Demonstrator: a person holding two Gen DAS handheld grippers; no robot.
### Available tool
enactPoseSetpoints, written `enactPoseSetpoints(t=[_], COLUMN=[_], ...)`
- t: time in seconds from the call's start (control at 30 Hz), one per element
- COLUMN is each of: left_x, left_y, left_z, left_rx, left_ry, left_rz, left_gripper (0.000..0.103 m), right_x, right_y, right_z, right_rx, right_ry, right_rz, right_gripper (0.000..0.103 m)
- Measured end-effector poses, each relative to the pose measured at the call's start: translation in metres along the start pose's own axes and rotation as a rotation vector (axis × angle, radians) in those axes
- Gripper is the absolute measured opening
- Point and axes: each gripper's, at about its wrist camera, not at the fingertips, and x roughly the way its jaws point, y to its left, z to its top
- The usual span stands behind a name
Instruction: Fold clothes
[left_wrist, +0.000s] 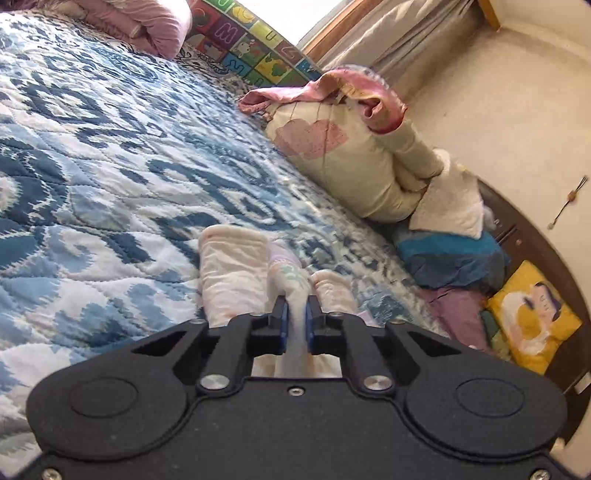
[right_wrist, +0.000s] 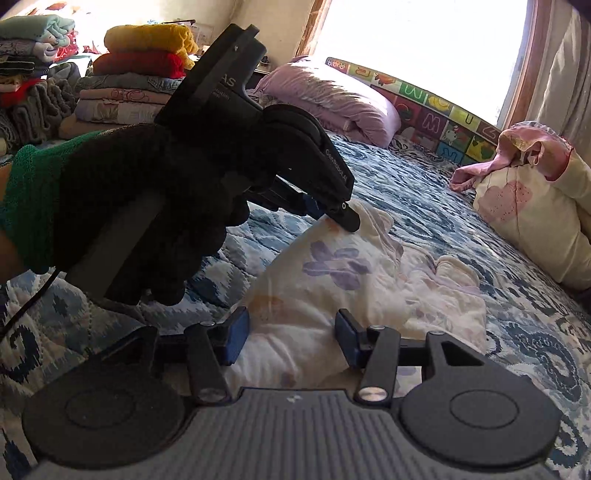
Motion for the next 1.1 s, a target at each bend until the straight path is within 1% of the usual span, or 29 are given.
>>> enactPoseSetpoints(t=[0.03,0.07,0.1,0.13,0.17,0.23,0.3,0.33,0.43,0.5,0.53,0.6,0.63,0.7,0.73,0.77,0.83,0.87,0.9,0.93,0.97,1.03,1.1], left_x=[0.000,0.002,0.009,0.019,0.023,0.016,0.009,0.008,0.010,0.007,0.003,-0.007,-0.011,-0.013,-0.011,-0.004,0.015,0.023,0.030,0.036,0.039,0.042,0.041], left_y=[0.001,0.001,0.003,0.010,0.015,0.012,0.006,0.005,0.008,0.002,-0.003,-0.016,-0.022,-0.034,-0.037,-0.037,-0.031,-0.027,-0.024,-0.021,-0.022,-0.022,-0.020], left_z=[0.000,-0.002,-0.005,-0.010,-0.013,-0.010,-0.008,-0.007,-0.009,-0.007,-0.005,-0.001,0.000,-0.003,-0.006,-0.009,-0.018,-0.022,-0.027,-0.031,-0.032,-0.033,-0.034], left_rx=[-0.011,0.012,0.042,0.044,0.032,0.034,0.050,0.056,0.065,0.104,0.137,0.210,0.236,0.305,0.332,0.345,0.348,0.357,0.372,0.388,0.402,0.414,0.415], left_ry=[-0.007,0.005,0.039,0.090,0.106,0.070,0.038,0.042,0.085,0.079,0.056,-0.006,-0.022,-0.023,-0.006,0.021,0.085,0.110,0.127,0.145,0.156,0.154,0.147], left_rz=[-0.010,0.034,0.109,0.170,0.190,0.181,0.162,0.169,0.217,0.263,0.275,0.286,0.259,0.176,0.148,0.160,0.221,0.248,0.270,0.293,0.310,0.322,0.316], left_gripper=[0.007,0.007,0.007,0.007,0.007,0.007,0.007,0.007,0.008,0.020,0.035,0.036,0.036,0.036,0.036,0.037,0.036,0.035,0.034,0.034,0.035,0.036,0.036], right_x=[0.000,-0.001,-0.001,-0.002,-0.004,-0.012,-0.021,-0.025,-0.028,-0.019,-0.018,-0.016,-0.015,-0.012,-0.011,-0.010,-0.007,-0.003,0.005,0.016,0.026,0.033,0.034], right_y=[-0.001,-0.002,-0.003,-0.003,-0.004,-0.008,-0.010,-0.011,-0.015,-0.021,-0.021,-0.021,-0.021,-0.022,-0.022,-0.022,-0.022,-0.022,-0.024,-0.023,-0.025,-0.032,-0.032], right_z=[0.000,0.000,0.000,0.001,0.003,-0.013,-0.005,0.000,0.012,0.016,0.016,0.015,0.014,0.013,0.013,0.012,0.012,0.012,0.012,0.008,0.003,-0.003,-0.002], right_rx=[0.009,0.018,0.027,0.040,0.062,0.087,0.094,0.087,0.070,0.074,0.073,0.072,0.071,0.069,0.069,0.068,0.067,0.067,0.070,0.081,0.113,0.203,0.225], right_ry=[-0.004,-0.009,-0.013,-0.012,0.000,0.012,0.003,-0.010,-0.049,-0.054,-0.051,-0.045,-0.042,-0.037,-0.034,-0.031,-0.028,-0.025,0.000,0.044,0.072,0.070,0.075], right_rz=[0.000,-0.001,-0.001,0.002,0.012,0.018,0.020,0.014,-0.009,-0.026,-0.026,-0.025,-0.025,-0.024,-0.024,-0.024,-0.019,-0.009,0.004,0.025,0.050,0.085,0.084], right_gripper=[0.052,0.053,0.053,0.054,0.055,0.056,0.054,0.053,0.052,0.052,0.053,0.055,0.055,0.054,0.052,0.052,0.053,0.054,0.055,0.057,0.057,0.057,0.057])
